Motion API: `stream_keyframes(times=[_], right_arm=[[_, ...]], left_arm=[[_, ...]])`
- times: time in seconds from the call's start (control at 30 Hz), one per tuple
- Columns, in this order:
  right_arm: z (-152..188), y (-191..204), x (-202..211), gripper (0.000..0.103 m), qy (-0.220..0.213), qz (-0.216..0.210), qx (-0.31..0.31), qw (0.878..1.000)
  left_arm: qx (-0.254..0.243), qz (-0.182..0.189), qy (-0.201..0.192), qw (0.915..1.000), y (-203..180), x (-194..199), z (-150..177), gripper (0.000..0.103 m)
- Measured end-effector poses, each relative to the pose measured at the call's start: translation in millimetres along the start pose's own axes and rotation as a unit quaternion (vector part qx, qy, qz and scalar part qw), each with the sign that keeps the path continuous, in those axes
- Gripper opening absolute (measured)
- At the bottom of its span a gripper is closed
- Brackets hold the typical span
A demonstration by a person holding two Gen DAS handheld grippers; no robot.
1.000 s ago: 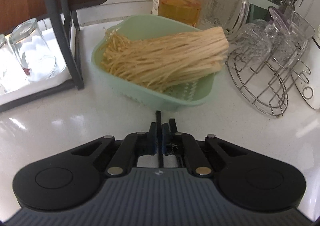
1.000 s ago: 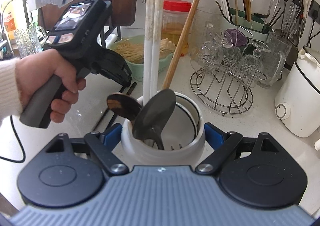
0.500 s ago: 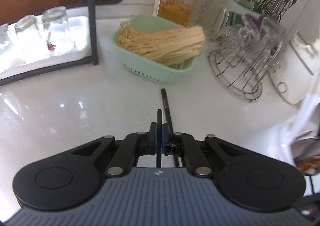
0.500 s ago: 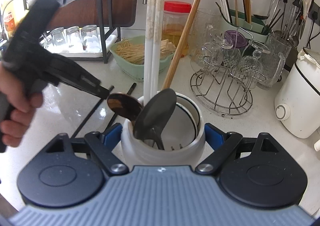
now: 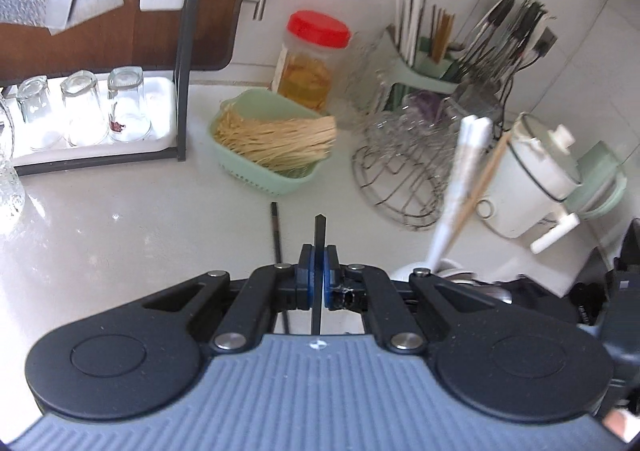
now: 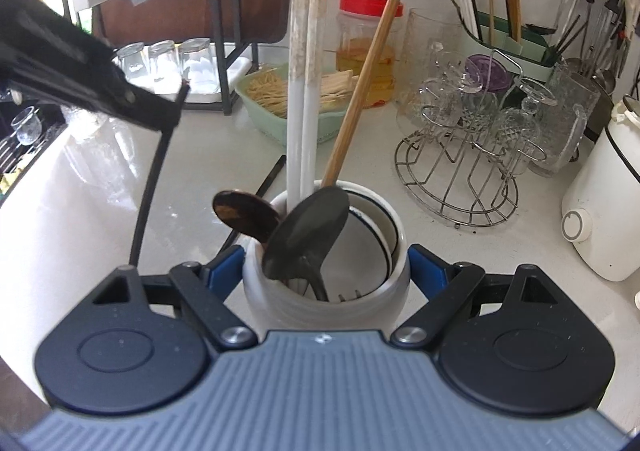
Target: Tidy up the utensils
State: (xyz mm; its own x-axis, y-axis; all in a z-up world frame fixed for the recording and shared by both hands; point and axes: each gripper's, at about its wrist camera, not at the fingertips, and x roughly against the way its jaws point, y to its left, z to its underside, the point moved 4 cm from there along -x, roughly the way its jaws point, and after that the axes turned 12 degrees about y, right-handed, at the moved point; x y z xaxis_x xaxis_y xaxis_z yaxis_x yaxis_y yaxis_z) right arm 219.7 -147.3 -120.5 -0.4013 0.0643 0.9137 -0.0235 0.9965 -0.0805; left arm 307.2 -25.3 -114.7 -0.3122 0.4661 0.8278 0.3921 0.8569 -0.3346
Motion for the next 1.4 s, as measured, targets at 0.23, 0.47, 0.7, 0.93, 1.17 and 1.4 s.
stream_keyframes(times=[0.23, 0.47, 0.7, 0.93, 1.17, 1.4], right_arm=[[1, 0, 1, 0.090, -0.002, -0.002, 0.002, 1.000], [2, 1, 1, 0.090, -0.007, -0.002, 0.001, 1.000], [1, 0, 1, 0.090, -0.015, -0.009, 0.013, 1.000], [1, 1, 1, 0.090, -0.016, -0.009, 0.013, 1.000], [2, 1, 1, 0.090, -0.018, -0.006, 0.004, 1.000], [5, -1, 5, 0.089, -0.016, -0.002, 0.003, 1.000]], left_arm=[[-0.009, 0.017, -0.014, 0.9997, -18, 28, 4, 0.004], [-0.030, 0.027, -0.022, 0.9989, -31, 45, 2, 0.004], [-0.059, 0.026, -0.035, 0.9973, -42, 56, 5, 0.000], [-0.061, 0.029, -0.035, 0.9971, -44, 56, 7, 0.000], [-0.031, 0.009, -0.010, 0.9994, -14, 36, 9, 0.000], [0.002, 0.004, 0.042, 0.9991, 19, -11, 15, 0.001]])
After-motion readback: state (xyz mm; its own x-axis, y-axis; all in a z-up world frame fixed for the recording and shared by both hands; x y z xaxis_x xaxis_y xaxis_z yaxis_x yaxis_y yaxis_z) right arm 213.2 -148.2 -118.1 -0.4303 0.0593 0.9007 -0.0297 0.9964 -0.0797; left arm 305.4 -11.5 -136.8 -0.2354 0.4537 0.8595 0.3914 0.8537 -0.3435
